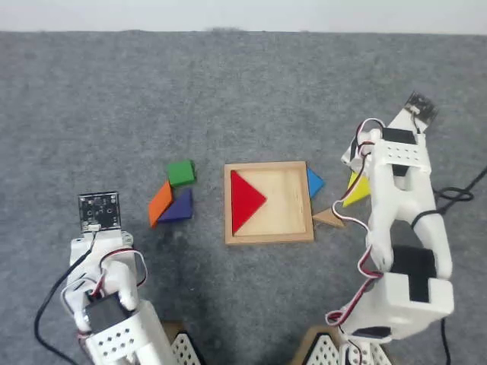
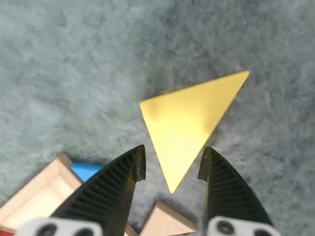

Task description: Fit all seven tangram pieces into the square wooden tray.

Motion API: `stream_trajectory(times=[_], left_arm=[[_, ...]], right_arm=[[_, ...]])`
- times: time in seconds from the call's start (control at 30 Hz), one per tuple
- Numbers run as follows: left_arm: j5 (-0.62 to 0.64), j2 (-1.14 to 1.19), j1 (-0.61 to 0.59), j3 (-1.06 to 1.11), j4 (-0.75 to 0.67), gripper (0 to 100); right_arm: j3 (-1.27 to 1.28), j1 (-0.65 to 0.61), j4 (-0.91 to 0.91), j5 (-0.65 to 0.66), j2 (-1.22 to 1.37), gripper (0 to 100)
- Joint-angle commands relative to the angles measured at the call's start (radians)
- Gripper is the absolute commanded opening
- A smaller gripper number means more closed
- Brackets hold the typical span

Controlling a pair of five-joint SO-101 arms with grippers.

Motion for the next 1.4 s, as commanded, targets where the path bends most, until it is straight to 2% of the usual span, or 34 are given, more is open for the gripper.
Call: stream_trajectory(times=[0.0, 0.1, 0.23, 0.57, 0.83, 0.93, 1.2, 1.37], left_arm=[[-0.011, -0.015, 0.000, -0.008, 0.003, 2], [-0.011, -0.015, 0.000, -0.008, 0.003, 2], [-0.011, -0.015, 0.000, -0.008, 0.003, 2], [-0.011, -0.015, 0.000, -0.008, 0.003, 2], [-0.011, -0.015, 0.000, -0.008, 0.003, 2], [-0.011, -0.015, 0.000, -0.008, 0.003, 2], [-0.011, -0.015, 0.000, -0.008, 0.003, 2], [-0.011, -0.015, 0.000, -0.008, 0.003, 2]], right_arm=[[-0.014, 0.004, -0.067, -0.011, -0.053, 26.2], [-0.057, 0.004, -0.070, -0.086, 0.018, 29.2], [-0.160, 0.004, -0.058, -0.092, 0.150, 28.9], [-0.470, 0.010, 0.102, -0.097, 0.426, 28.9], [-0.491, 0.010, 0.093, -0.098, 0.467, 29.6], [-0.491, 0.010, 0.091, -0.103, 0.461, 33.6], [-0.491, 0.036, 0.084, -0.328, 0.467, 33.1], [-0.491, 0.042, 0.048, -0.365, 0.467, 33.2]])
